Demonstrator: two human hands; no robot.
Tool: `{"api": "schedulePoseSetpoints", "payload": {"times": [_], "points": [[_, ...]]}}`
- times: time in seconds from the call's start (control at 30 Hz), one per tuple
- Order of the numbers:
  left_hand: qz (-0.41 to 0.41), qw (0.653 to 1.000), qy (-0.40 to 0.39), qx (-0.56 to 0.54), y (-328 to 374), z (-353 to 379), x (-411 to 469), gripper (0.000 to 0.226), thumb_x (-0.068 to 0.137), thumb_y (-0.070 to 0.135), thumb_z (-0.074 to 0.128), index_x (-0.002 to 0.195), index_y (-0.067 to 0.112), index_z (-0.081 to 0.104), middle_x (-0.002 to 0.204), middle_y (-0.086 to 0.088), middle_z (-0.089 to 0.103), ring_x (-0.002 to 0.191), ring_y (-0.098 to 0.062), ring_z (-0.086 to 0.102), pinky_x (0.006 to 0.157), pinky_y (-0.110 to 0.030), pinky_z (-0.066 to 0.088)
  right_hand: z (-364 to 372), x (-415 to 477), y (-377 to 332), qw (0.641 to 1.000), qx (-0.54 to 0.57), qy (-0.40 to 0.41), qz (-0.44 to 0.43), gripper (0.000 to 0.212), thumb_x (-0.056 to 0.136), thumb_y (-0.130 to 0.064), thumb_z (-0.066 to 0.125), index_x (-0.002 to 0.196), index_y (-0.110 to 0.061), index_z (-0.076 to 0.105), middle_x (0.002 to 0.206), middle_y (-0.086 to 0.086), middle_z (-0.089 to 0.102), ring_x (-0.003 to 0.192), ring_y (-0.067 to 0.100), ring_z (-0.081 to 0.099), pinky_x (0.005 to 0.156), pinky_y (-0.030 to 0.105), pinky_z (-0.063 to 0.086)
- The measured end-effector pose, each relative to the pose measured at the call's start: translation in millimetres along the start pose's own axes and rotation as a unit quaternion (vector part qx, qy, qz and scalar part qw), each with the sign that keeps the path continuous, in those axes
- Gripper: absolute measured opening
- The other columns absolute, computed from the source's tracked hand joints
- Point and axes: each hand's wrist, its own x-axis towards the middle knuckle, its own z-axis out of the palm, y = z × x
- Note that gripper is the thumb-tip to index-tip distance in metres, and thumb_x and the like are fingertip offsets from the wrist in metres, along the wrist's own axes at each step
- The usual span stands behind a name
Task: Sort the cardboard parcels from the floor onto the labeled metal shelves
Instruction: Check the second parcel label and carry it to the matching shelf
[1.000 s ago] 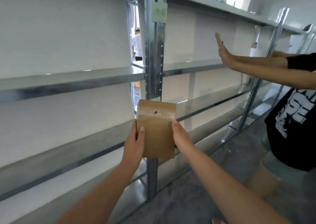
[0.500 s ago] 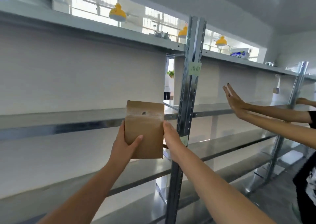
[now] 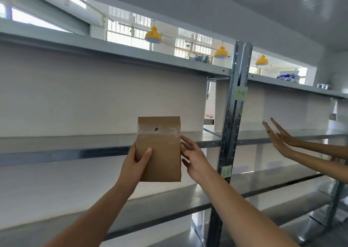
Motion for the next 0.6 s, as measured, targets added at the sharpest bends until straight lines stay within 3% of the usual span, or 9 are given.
{"api": "schedulePoseSetpoints", "payload": {"times": [0.1, 0.17, 0.23, 0.33, 0.6], "points": [[-0.037, 0.999, -0.002, -0.027, 4, -9, 0, 0.055, 0.095, 0.045, 0.060, 0.146, 0.029, 0.044, 0.134, 0.001, 0.057, 0.104, -0.010, 0.058, 0.075, -0.026, 0.048, 1, 2, 1, 0.999, -0.044, -0.015, 0.025, 0.047, 0.090, -0.027, 0.070, 0.134, -0.023, 0.054, 0.129, -0.004, 0.062, 0.111, 0.008, 0.057, 0.097, 0.031, 0.038], [-0.052, 0.998, 0.001, -0.036, 6, -14, 2, 0.055, 0.095, 0.046, 0.060, 0.144, 0.027, 0.046, 0.134, 0.001, 0.057, 0.106, -0.014, 0.058, 0.079, -0.030, 0.048, 0, 5, -3, 0.993, -0.087, -0.055, 0.055, 0.071, 0.075, -0.050, 0.075, 0.137, -0.020, 0.055, 0.130, -0.003, 0.064, 0.118, 0.012, 0.054, 0.104, 0.034, 0.037], [-0.060, 0.997, 0.003, -0.043, 10, -17, 5, 0.054, 0.094, 0.047, 0.060, 0.143, 0.028, 0.048, 0.135, 0.002, 0.058, 0.112, -0.018, 0.058, 0.085, -0.035, 0.049, 2, 7, -11, 0.987, -0.106, -0.098, 0.073, 0.075, 0.069, -0.060, 0.073, 0.130, -0.019, 0.062, 0.127, -0.002, 0.067, 0.121, 0.016, 0.055, 0.104, 0.038, 0.042], [-0.048, 0.998, 0.019, -0.025, 15, -17, 12, 0.053, 0.095, 0.047, 0.059, 0.143, 0.029, 0.048, 0.139, 0.001, 0.056, 0.119, -0.022, 0.056, 0.093, -0.038, 0.048, 4, 12, -20, 0.985, -0.110, -0.108, 0.072, 0.070, 0.073, -0.060, 0.074, 0.130, -0.020, 0.061, 0.126, 0.000, 0.068, 0.121, 0.021, 0.056, 0.106, 0.051, 0.044], [0.001, 0.993, 0.113, 0.011, 33, 16, 8, 0.056, 0.101, 0.035, 0.053, 0.154, 0.029, 0.036, 0.152, -0.002, 0.047, 0.135, -0.025, 0.046, 0.114, -0.048, 0.039, -8, 12, -39, 0.989, -0.119, -0.089, 0.012, 0.087, 0.058, -0.059, 0.082, 0.132, -0.025, 0.050, 0.125, -0.001, 0.062, 0.116, 0.021, 0.056, 0.105, 0.055, 0.045]]}}
